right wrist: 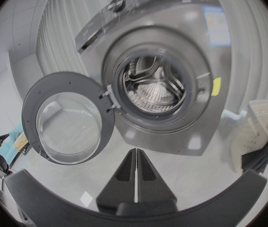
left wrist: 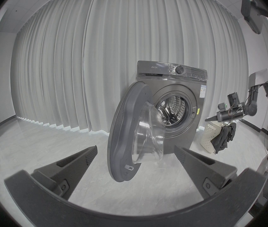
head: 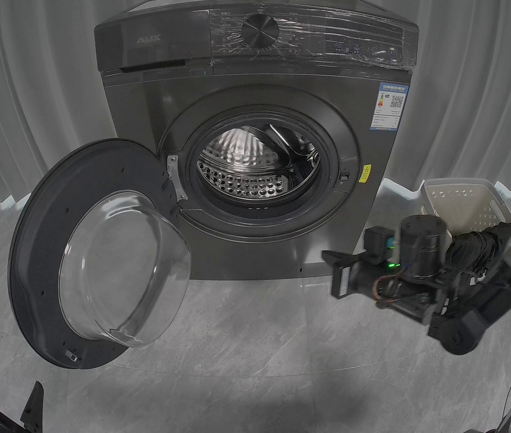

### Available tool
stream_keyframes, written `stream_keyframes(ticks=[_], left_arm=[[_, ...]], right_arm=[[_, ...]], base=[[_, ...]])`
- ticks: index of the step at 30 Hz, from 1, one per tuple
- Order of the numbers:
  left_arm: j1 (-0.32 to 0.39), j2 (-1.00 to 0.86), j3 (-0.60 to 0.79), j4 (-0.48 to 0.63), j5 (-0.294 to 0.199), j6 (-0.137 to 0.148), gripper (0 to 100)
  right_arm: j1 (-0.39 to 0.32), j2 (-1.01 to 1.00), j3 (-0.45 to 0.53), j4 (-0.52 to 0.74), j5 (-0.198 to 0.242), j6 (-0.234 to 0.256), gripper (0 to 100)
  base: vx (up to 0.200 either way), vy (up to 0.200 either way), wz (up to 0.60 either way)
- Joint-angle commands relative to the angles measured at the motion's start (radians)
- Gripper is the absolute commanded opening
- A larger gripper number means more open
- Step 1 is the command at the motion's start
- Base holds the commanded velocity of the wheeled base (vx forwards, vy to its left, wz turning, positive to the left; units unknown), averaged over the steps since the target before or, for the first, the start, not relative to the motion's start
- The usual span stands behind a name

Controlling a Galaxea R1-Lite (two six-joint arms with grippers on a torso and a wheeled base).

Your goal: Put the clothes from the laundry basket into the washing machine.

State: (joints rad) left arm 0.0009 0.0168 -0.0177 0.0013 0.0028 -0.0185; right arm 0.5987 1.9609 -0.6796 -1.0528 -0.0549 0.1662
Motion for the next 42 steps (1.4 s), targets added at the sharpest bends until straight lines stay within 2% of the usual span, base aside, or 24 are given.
stream_keyframes(ticks=[1, 2, 8, 13, 19, 21, 23, 26, 30, 34, 38, 42], left_arm=[[-0.001, -0.017, 0.016, 0.0, 0.0, 0.002, 100], [-0.001, -0.017, 0.016, 0.0, 0.0, 0.002, 100], [0.001, -0.017, 0.016, 0.0, 0.0, 0.002, 100], [0.001, -0.017, 0.016, 0.0, -0.001, 0.002, 100], [-0.001, -0.017, 0.016, 0.0, -0.001, -0.001, 100], [-0.001, -0.017, 0.016, 0.0, -0.004, 0.0, 100], [-0.001, -0.017, 0.016, 0.0, -0.004, -0.001, 100], [0.001, -0.017, 0.016, 0.0, -0.004, -0.001, 100], [-0.001, -0.017, 0.016, 0.0, -0.004, -0.001, 100], [0.001, -0.017, 0.016, 0.0, -0.004, -0.003, 100], [0.001, -0.017, 0.016, 0.0, -0.004, -0.003, 100], [-0.001, -0.017, 0.016, 0.0, -0.004, -0.003, 100]], right_arm=[[-0.163, -0.369, 0.232, 0.014, 0.003, -0.05, 0], [-0.177, -0.398, 0.253, 0.014, 0.001, -0.05, 100], [-0.275, -0.609, 0.384, 0.03, -0.003, -0.054, 100], [-0.29, -0.732, 0.495, 0.048, 0.001, -0.063, 100], [-0.313, -0.807, 0.551, 0.05, 0.001, -0.071, 100], [-0.336, -0.853, 0.601, 0.05, 0.003, -0.074, 100], [-0.369, -0.89, 0.637, 0.05, 0.007, -0.102, 100], [-0.427, -0.945, 0.68, 0.048, 0.038, -0.135, 100], [-0.484, -1.076, 0.68, 0.114, 0.053, -0.162, 100], [-0.505, -1.264, 0.68, 0.316, 0.059, -0.2, 100], [-0.511, -1.459, 0.68, 0.488, 0.059, -0.203, 100], [-0.525, -1.537, 0.68, 0.542, 0.059, -0.203, 100]], base=[[0.0, 0.0, 0.0], [0.0, 0.0, 0.0], [0.0, 0.0, 0.0], [0.0, 0.0, 0.0], [0.0, 0.0, 0.0], [0.0, 0.0, 0.0], [0.0, 0.0, 0.0], [0.0, 0.0, 0.0], [0.0, 0.0, 0.0], [0.0, 0.0, 0.0], [0.0, 0.0, 0.0], [0.0, 0.0, 0.0]])
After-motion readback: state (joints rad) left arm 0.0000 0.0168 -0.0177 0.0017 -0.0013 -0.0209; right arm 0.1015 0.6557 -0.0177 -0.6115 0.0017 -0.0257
